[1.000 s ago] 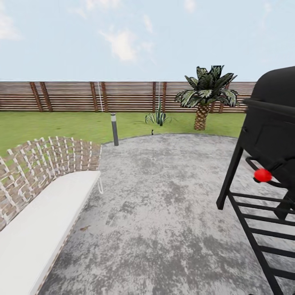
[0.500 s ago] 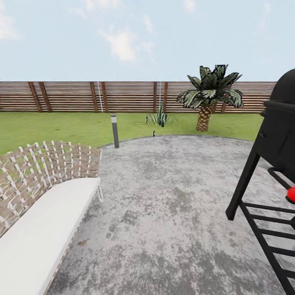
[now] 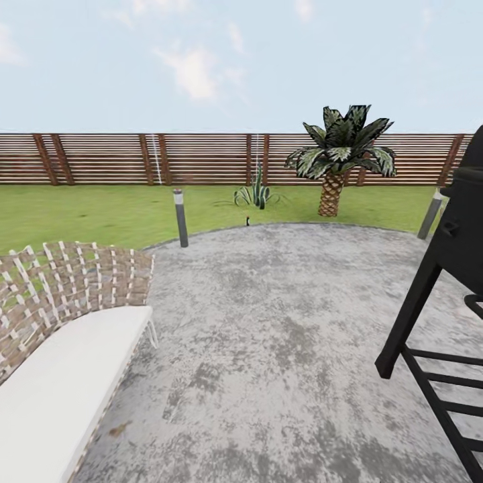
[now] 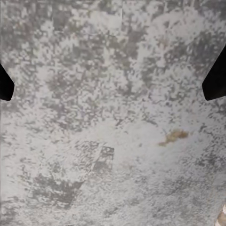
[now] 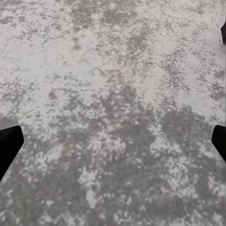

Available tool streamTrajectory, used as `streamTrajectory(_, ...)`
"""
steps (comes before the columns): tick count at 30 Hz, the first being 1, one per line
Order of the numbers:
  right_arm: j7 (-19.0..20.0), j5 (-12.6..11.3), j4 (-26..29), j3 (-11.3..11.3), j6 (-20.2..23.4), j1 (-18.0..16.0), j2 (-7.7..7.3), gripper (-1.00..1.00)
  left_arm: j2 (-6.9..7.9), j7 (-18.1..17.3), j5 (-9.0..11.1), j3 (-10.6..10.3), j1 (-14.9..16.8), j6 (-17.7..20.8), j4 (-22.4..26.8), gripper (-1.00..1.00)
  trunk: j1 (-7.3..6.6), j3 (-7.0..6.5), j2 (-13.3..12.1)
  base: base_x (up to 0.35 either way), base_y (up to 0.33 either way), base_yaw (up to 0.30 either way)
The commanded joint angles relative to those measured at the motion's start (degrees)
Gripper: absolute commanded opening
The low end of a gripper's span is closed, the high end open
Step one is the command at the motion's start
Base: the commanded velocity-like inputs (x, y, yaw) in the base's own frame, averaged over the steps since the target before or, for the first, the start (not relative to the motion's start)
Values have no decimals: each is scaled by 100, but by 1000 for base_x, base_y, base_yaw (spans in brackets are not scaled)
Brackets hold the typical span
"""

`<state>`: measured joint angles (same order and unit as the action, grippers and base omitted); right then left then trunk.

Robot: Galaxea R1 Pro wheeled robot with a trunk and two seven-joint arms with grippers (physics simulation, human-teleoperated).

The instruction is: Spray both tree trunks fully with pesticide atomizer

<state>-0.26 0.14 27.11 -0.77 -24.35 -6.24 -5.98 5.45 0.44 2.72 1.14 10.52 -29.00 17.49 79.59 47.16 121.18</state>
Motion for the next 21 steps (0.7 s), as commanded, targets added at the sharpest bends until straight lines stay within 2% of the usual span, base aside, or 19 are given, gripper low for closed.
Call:
streamTrajectory(1, 0, 1, -1, 1, 0, 0, 0, 100, 0, 0, 0, 0, -1, 0, 0, 100, 0, 0, 0, 339, 0, -74)
streamTrajectory(21, 17, 12, -4, 24, 0, 0, 0, 100, -10, 0, 0, -4, 1, -8, 0, 100, 0, 0, 0, 339, 0, -9)
